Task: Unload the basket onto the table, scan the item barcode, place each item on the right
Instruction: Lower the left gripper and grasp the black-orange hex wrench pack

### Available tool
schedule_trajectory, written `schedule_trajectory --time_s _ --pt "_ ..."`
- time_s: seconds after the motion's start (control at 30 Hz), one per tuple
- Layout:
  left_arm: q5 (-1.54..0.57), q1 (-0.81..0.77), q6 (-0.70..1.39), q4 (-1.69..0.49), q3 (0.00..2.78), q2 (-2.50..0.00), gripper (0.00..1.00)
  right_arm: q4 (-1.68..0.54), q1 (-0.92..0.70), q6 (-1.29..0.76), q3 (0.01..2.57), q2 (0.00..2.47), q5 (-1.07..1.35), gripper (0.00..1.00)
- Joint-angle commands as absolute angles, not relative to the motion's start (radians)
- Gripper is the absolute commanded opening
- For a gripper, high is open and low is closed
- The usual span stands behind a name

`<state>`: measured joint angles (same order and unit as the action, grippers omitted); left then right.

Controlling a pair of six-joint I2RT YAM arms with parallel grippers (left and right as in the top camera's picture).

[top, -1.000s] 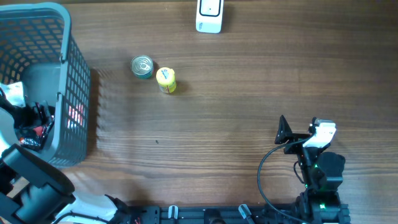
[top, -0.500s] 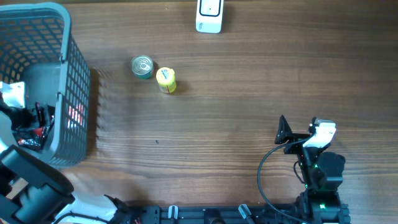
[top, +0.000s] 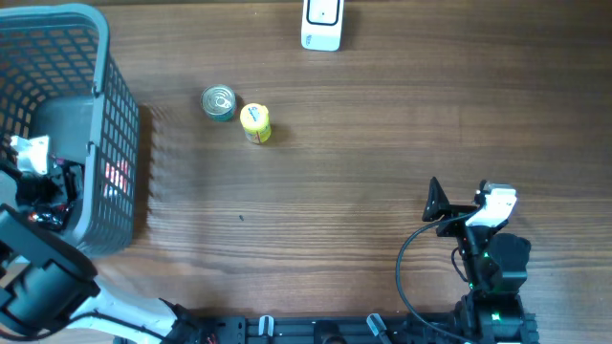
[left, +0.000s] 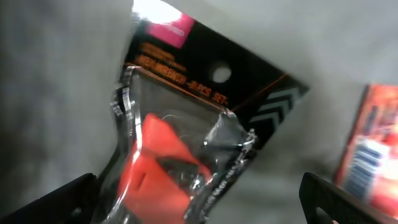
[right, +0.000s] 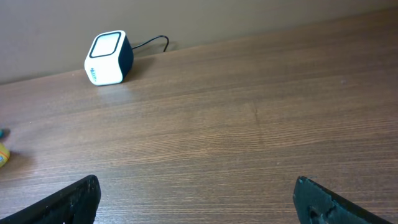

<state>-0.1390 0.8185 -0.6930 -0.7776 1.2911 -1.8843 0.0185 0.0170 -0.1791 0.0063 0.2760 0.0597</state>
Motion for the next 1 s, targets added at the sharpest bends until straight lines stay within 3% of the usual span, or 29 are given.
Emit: schedule_trajectory --time_s 0.0,0.23,0.3,0.4,0.47,0.5,0.57,0.97 --pt "-0.088 0.823 -0.796 -0.768 1.287 -1.906 1.0 0.021 0.022 -0.183 0.005 0.278 0.061 1.0" --pt "-0.068 0.823 -0.809 -0.71 1.287 -1.906 0.98 0.021 0.022 -0.183 0.005 0.278 0.061 1.0" --pt "-0.063 0.823 -0.835 -0.71 1.287 -1.906 0.83 0.021 0.022 -0.183 0.005 0.278 0.061 1.0" --pt "-0.051 0.823 -0.834 -0.706 1.287 -1.906 0.78 0.021 0.022 -0.183 0.005 0.278 0.061 1.0" --pt "-0.051 0.823 -0.834 -0.706 1.287 -1.906 0.79 0.022 0.022 -0.183 0.006 0.278 0.061 1.0" --pt "-0.051 0.823 -0.834 -0.706 1.287 -1.906 0.89 0.022 0.022 -0.183 0.005 0.278 0.061 1.0" --pt "-0.051 0.823 -0.834 -0.706 1.287 -1.908 0.99 0.022 0.022 -0.183 0.005 0.278 0.061 1.0" --pt "-0.051 0.823 -0.834 -0.708 1.287 -1.976 0.93 0.022 0.022 -0.183 0.005 0.278 0.06 1.0"
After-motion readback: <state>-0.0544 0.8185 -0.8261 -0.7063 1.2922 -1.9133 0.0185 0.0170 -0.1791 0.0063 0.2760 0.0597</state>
